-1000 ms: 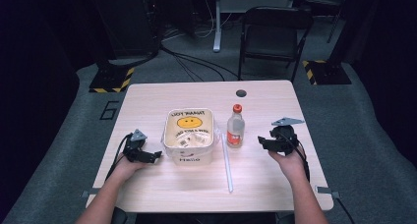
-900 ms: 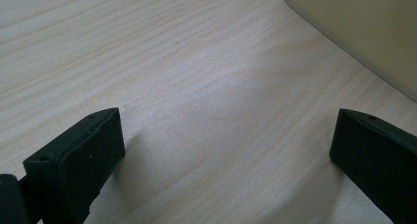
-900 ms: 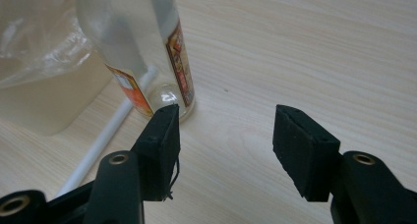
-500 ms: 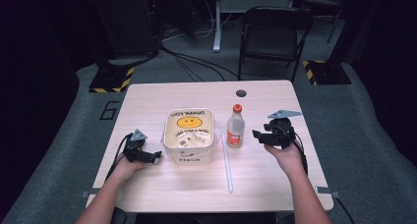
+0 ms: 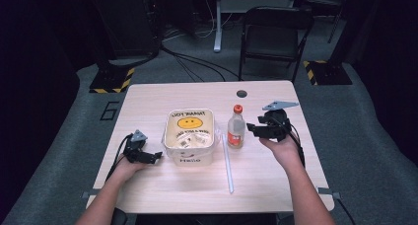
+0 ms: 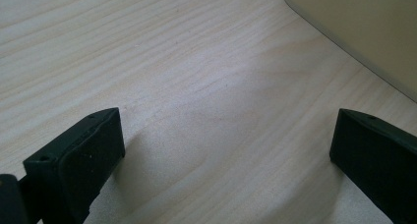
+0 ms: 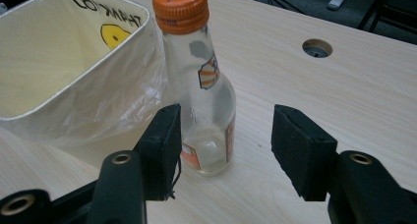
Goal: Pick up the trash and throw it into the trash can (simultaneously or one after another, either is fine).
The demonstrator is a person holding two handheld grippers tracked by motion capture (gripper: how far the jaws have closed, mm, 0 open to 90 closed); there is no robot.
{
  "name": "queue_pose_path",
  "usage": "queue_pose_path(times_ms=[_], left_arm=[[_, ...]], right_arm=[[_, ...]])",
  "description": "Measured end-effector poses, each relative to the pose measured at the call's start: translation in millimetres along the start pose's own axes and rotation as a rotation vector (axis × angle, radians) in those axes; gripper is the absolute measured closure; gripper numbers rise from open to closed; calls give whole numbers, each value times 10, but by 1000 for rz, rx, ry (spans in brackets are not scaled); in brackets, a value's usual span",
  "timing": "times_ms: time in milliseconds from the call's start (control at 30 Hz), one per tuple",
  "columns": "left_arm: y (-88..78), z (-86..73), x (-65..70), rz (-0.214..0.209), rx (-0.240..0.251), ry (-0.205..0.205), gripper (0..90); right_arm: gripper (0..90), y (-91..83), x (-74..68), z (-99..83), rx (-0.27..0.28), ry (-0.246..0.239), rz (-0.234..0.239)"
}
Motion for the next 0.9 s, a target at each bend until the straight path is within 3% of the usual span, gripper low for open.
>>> queue_pose_path(times_ms=[900], left_arm=[[0, 0, 0, -1, -1, 1, 0]], right_arm=[[447, 119, -106, 399, 48, -20, 39]])
Point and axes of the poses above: each handheld gripper's, and its own axes: y roughly forward along the jaws, z roughly out of its top, x roughly to its right, the point moved 10 cm from there along y, roughly forward along the jaws, and after that the axes turned 15 degrees about -y, right-handed, at the moved point
